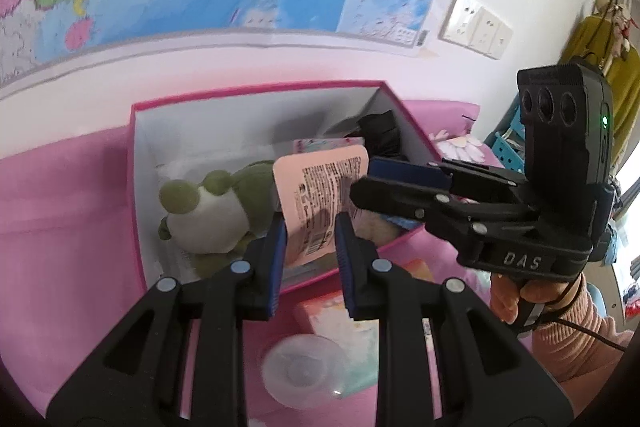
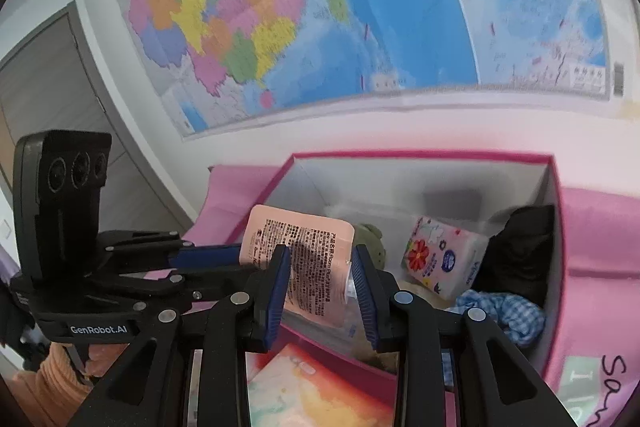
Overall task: Organize soft objects
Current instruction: 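Carry the squeeze pouch into the pink box and open the left gripper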
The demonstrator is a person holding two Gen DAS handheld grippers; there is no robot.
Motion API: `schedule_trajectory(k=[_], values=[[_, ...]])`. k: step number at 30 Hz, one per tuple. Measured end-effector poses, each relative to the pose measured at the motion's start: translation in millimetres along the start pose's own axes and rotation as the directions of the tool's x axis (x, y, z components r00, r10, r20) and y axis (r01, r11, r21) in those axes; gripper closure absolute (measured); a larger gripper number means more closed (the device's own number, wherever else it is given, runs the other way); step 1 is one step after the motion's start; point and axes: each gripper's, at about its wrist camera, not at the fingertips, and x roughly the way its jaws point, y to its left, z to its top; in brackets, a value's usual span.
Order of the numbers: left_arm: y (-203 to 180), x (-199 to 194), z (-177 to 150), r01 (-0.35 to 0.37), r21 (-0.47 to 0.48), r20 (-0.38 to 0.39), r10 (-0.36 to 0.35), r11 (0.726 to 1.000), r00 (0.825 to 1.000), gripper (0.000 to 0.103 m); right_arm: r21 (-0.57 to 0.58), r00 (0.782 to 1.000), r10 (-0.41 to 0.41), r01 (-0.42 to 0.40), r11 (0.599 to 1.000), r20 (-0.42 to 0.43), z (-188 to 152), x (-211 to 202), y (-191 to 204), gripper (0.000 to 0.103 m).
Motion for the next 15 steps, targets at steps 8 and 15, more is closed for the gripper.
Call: schedule_trajectory(k=[8, 15], values=[[21, -3, -10, -0.023, -0.081, 0.009, 0.024, 0.996, 1.000, 0.077, 0.007, 0.997, -0.037, 0.038, 0.999, -0.067, -10, 17, -4, 0.069], [24, -40, -32, -0.027, -0.089, 0.086, 0.034, 0.996, 0.996, 0.077, -0.048, 0.998, -0.049, 0.047, 0.998, -0.037, -24, -14, 9, 0.068]])
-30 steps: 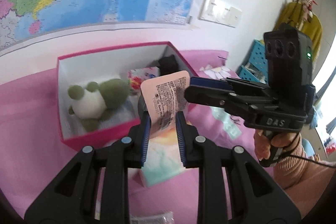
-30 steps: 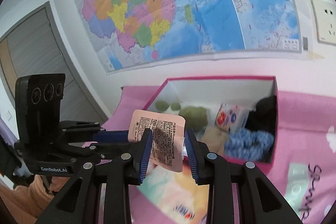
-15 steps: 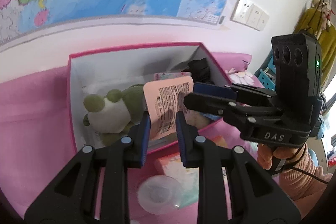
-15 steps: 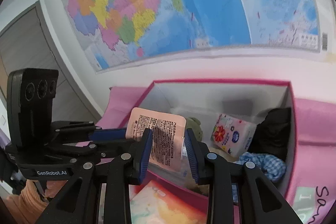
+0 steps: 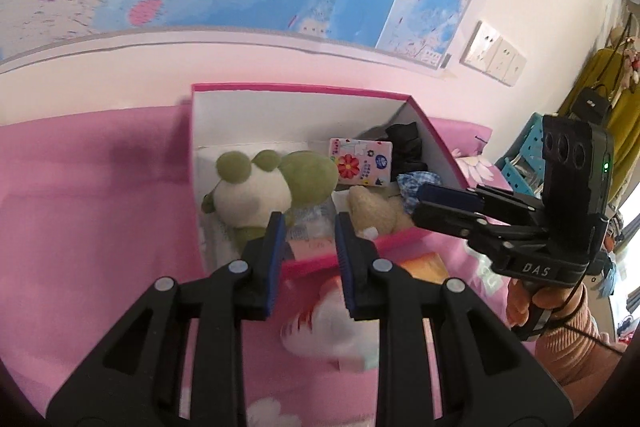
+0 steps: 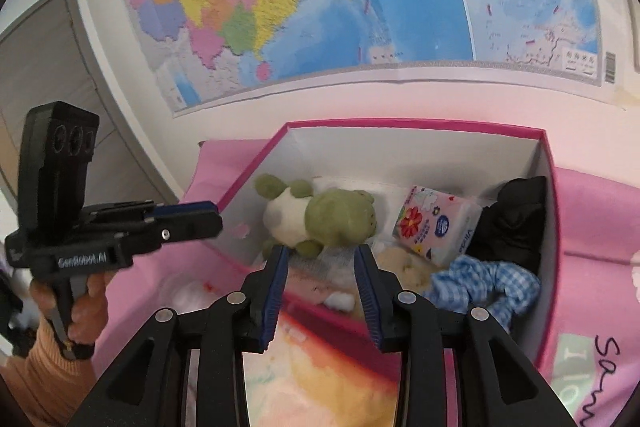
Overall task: Organize soft objects
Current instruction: 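Carry the squeeze pouch into the pink box and open the left gripper, then move the left gripper to the clear plastic packet on the bedspread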
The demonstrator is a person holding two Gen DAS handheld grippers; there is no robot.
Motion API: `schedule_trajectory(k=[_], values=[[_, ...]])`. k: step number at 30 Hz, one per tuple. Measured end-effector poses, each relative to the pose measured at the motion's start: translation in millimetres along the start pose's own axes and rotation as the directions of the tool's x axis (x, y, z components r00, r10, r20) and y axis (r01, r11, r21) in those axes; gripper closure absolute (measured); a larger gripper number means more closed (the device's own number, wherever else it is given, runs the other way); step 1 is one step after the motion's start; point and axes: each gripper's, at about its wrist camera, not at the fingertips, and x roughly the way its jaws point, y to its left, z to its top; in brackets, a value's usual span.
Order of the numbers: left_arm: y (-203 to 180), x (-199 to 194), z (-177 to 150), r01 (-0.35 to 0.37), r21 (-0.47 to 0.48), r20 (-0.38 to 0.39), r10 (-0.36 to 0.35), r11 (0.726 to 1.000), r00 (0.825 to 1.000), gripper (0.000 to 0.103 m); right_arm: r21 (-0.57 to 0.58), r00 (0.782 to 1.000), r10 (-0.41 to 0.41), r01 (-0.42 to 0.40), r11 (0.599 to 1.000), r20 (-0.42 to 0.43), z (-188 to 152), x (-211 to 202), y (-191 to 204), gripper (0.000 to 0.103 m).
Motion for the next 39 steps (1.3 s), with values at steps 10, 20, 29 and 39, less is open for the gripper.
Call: schedule_trajectory(k=[10, 20, 29, 39], values=[[10, -38, -75, -0.003, -0.007, -0.054, 0.003, 1.000, 0.999, 0.068, -0.075, 0.968, 0.224, -0.233, 0.970, -0.113, -62, -45, 44, 0.059], [29, -27, -156, -0.003, -0.132, -0.230, -0.028, 0.991, 0.973, 0.068, 0.042, 0.870, 0.343, -0.352, 0.935, -0.355, -134, 2, 67, 0.059], [20, -29, -179, 0.038, -0.141, -0.270, -0.075, 0.989, 0.960, 0.068, 0.071, 0.859, 0.343, -0.342, 0.937, -0.381, -147, 22, 75, 0.059], [8, -23, -182, 0.113, -0.155, -0.265, -0.151, 0.981, 0.952, 0.068, 0.107, 0.883, 0.332, -0.314, 0.943, -0.332, -149, 24, 72, 0.059]])
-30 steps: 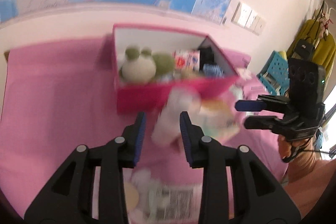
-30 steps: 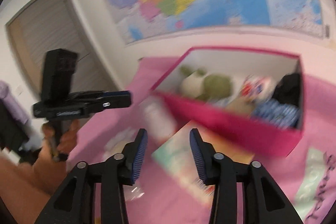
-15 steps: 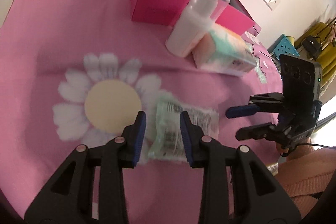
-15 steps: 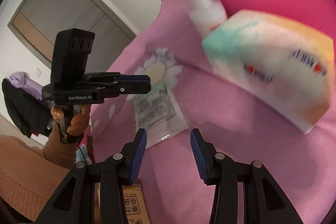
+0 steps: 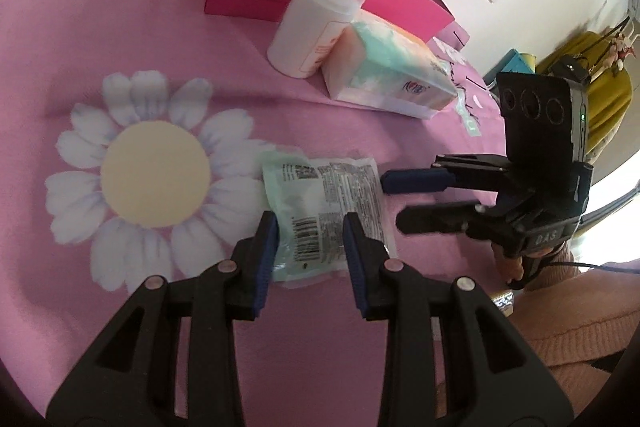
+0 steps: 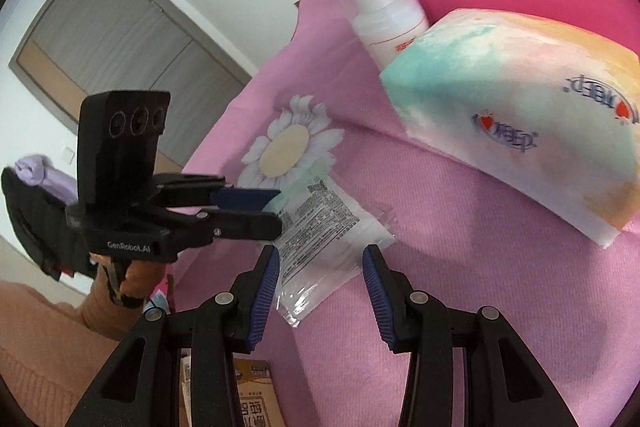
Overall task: Organize soft objects
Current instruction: 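Move the left gripper to the clear plastic packet on the bedspread, then grasp the clear plastic packet with the left gripper and lift it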
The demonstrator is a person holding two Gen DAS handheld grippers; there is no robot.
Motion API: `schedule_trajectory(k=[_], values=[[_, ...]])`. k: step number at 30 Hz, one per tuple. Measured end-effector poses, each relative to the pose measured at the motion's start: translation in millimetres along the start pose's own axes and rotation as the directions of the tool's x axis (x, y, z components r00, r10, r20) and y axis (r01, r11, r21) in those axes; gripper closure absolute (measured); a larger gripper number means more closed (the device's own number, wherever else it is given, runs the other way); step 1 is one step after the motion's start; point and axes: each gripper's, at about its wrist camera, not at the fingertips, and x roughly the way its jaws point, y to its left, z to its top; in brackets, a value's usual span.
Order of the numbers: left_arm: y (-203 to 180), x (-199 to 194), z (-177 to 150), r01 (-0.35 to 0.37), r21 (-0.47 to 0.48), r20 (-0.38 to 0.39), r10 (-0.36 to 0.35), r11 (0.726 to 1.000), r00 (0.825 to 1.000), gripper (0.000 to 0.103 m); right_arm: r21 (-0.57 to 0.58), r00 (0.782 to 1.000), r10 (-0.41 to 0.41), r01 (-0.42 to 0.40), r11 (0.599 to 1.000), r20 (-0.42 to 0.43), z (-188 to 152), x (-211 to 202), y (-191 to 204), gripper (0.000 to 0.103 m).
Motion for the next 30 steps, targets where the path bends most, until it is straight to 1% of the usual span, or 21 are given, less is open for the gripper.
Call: schedule_trajectory(k=[4, 7, 11, 14, 17, 19, 21, 23, 25, 26, 28, 29, 30], values=[[5, 0, -1, 0.016, -0.003, 0.006, -0.016, 1.000, 1.000, 0.068, 0.037, 0.998, -0.042, 0.041, 0.998, 0.037, -2, -8, -7, 0.059], [2, 1, -1, 0.035, 0.004, 0.006, -0.035, 0.999, 0.999, 0.068, 0.043, 0.998, -0.040, 0.038, 0.998, 0.041, -6, -13, -10, 0.059], [-7, 7, 2, 0.044, 0.022, 0.002, -0.044, 0.999, 0.999, 0.069, 0.049, 0.999, 0.003, -0.005, 0.999, 0.038, -4, -9, -8, 0.059], [-10, 8, 2, 0.034, 0.035, 0.002, -0.034, 0.999, 0.999, 0.069, 0.054, 0.999, 0.010, -0.013, 0.998, 0.054, -2, -7, -8, 0.057], [-6, 7, 3, 0.048, 0.026, 0.005, -0.048, 0.998, 0.999, 0.071, 0.076, 0.998, 0.022, -0.027, 0.997, 0.058, 0, -6, -11, 0.058], [-7, 2, 2, 0.064, 0.044, 0.040, -0.066, 0.997, 0.997, 0.073, 0.073, 0.998, 0.009, -0.013, 0.997, 0.062, -1, -7, -12, 0.059], [-11, 0, -2, 0.044, 0.081, 0.059, -0.049, 0.996, 0.997, 0.073, 0.070, 0.997, -0.009, 0.004, 0.998, 0.073, -2, -10, -12, 0.059], [-11, -1, -5, 0.033, 0.103, 0.068, -0.040, 0.994, 0.997, 0.073, 0.077, 0.997, -0.010, 0.004, 0.997, 0.080, -1, -11, -14, 0.059], [-8, -6, -9, 0.069, 0.120, 0.107, -0.082, 0.990, 0.991, 0.076, 0.090, 0.996, 0.001, -0.008, 0.996, 0.087, -1, -11, -18, 0.058], [-7, -9, -12, 0.074, 0.126, 0.121, -0.089, 0.989, 0.989, 0.077, 0.090, 0.996, 0.010, -0.018, 0.996, 0.087, -1, -11, -18, 0.056], [-9, -15, -18, 0.040, 0.172, 0.157, -0.068, 0.984, 0.985, 0.077, 0.077, 0.996, 0.015, -0.022, 0.997, 0.085, 0, -10, -16, 0.053], [-9, -18, -21, 0.039, 0.185, 0.165, -0.070, 0.982, 0.984, 0.077, 0.068, 0.996, 0.019, -0.025, 0.997, 0.084, 0, -9, -15, 0.049], [-9, -20, -23, 0.056, 0.190, 0.165, -0.088, 0.980, 0.982, 0.078, 0.062, 0.996, 0.024, -0.030, 0.998, 0.084, 1, -9, -15, 0.046]])
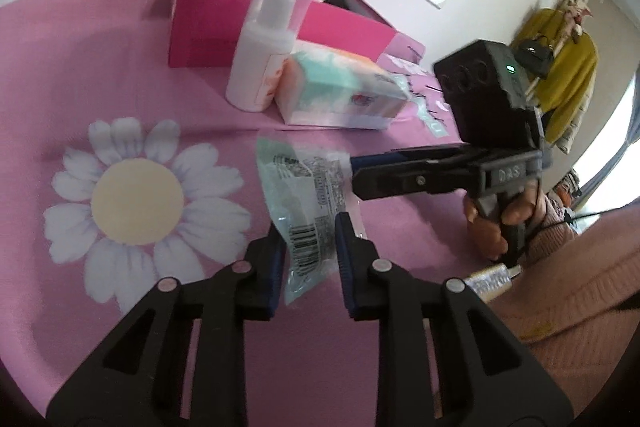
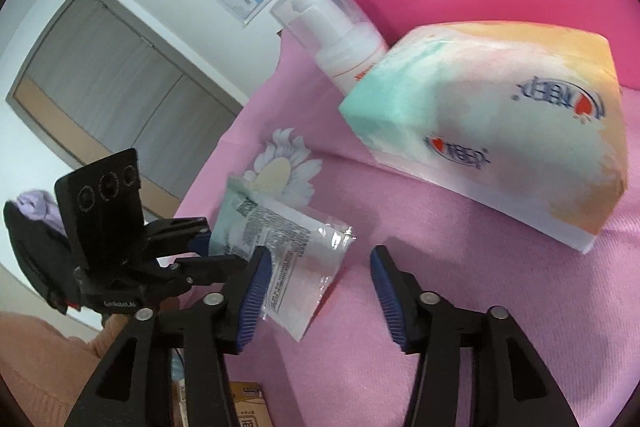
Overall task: Organize soft objects
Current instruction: 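Grasp the clear plastic packet with the left gripper and lift it, then carry the plastic packet into the pink box and open the left gripper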
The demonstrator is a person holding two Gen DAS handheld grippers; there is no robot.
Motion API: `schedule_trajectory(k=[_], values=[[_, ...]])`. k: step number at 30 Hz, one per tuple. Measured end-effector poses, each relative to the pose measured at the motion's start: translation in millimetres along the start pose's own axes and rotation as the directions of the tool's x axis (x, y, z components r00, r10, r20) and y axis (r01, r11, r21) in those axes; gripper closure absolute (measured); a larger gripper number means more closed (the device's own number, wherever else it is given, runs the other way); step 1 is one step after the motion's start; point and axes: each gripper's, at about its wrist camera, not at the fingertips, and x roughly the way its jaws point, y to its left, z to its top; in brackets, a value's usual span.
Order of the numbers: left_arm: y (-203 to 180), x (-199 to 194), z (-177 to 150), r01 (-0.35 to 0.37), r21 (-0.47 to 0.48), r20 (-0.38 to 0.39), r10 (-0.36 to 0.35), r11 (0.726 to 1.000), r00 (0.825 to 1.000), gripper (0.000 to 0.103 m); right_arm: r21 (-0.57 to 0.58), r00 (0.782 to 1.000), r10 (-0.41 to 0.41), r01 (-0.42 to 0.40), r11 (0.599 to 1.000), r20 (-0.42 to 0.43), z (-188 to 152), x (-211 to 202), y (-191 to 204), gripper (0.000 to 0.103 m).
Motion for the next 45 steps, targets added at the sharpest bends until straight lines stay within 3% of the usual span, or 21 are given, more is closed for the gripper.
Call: schedule_trajectory(k=[5, 8, 11, 13, 23, 29, 38, 45], values=[[1, -2, -1, 0.031, -0.006, 0.004, -0.031, 1.000, 1.000, 0.080, -0.029, 0.999, 0.051, -0.052, 0.998, -0.019, 0, 8, 6, 0.043], [4, 5, 2, 0.017, -0.038, -0.019, -0.018, 0.999, 1.000, 0.080, -0.051, 0.998, 0.056, -0.057, 0.997, -0.039, -2, 14, 12, 0.071], [5, 8, 8, 0.027, -0.081, -0.032, -0.030, 0.996, 0.999, 0.079, -0.048, 0.998, 0.056, -0.056, 0.997, -0.007, -2, 3, 13, 0.086], [1, 6, 15, 0.024, -0.071, -0.017, -0.026, 0.997, 1.000, 0.079, -0.055, 0.999, 0.040, -0.039, 0.998, 0.013, 1, -6, 15, 0.091], [-29, -12, 86, 0.021, 0.031, 0.077, -0.024, 0.999, 0.997, 0.079, -0.145, 0.985, -0.032, 0.058, 0.988, 0.170, 38, -67, 46, 0.092], [-40, -21, 136, -0.050, 0.096, 0.131, 0.037, 0.994, 0.991, 0.079, -0.195, 0.962, -0.065, 0.120, 0.973, 0.266, 74, -98, 55, 0.092], [-21, -7, 197, -0.116, 0.080, 0.134, 0.104, 0.990, 0.985, 0.077, -0.184, 0.936, -0.117, 0.186, 0.965, 0.331, 136, -97, 44, 0.092], [1, 19, 216, -0.136, 0.043, 0.095, 0.131, 0.990, 0.987, 0.077, -0.177, 0.927, -0.187, 0.254, 0.951, 0.325, 163, -81, 26, 0.092]])
